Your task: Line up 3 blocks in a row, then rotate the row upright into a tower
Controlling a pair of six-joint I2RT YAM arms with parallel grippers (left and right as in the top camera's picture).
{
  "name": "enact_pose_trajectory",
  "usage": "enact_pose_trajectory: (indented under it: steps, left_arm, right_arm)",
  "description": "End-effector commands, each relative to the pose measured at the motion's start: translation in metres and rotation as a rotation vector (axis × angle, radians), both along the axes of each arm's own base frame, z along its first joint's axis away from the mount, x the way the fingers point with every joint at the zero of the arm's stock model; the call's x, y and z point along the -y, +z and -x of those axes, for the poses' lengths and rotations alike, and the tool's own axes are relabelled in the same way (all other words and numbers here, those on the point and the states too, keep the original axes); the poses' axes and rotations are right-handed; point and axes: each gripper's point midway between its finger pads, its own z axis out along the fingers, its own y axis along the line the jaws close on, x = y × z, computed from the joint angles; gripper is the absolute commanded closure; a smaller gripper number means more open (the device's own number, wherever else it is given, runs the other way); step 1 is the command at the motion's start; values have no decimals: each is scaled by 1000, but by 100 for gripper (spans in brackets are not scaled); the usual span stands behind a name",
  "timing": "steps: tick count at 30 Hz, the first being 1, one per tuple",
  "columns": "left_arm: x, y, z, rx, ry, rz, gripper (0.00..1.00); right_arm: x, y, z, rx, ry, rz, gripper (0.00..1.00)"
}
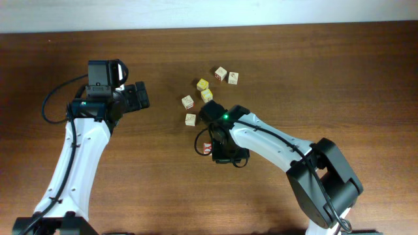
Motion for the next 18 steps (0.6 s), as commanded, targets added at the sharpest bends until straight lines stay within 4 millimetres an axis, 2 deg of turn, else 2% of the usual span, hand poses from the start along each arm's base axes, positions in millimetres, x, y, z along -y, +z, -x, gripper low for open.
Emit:
enact_pose_trajectory:
  steps: [1,4,9,11,13,14,16,18]
  left_arm:
    - [-4,3,-2,9,20,-6,1]
    - [-4,3,-2,9,20,-6,1]
    - [-4,3,-2,9,20,-6,1]
    - [-4,3,-2,9,20,-6,1]
    - [-4,3,-2,9,20,-6,1]
    - [-4,3,-2,9,20,-6,1]
    - [-4,3,-2,9,20,-6,1]
    - [-4,3,-2,9,19,-6,1]
  right_arm:
    - [8,3,-17,60,63,21,87]
    - [13,3,-27,77,85,6,87]
    - [10,3,-29,87,102,-5,89]
    - [14,18,-29,67,90,0,92]
    - [23,40,-39,74,52,-3,92]
    - [29,44,-46,86,27,-10,91]
    - [42,38,-59,98,-22,-12,91]
    - [46,19,-68,113,-35,-17,91]
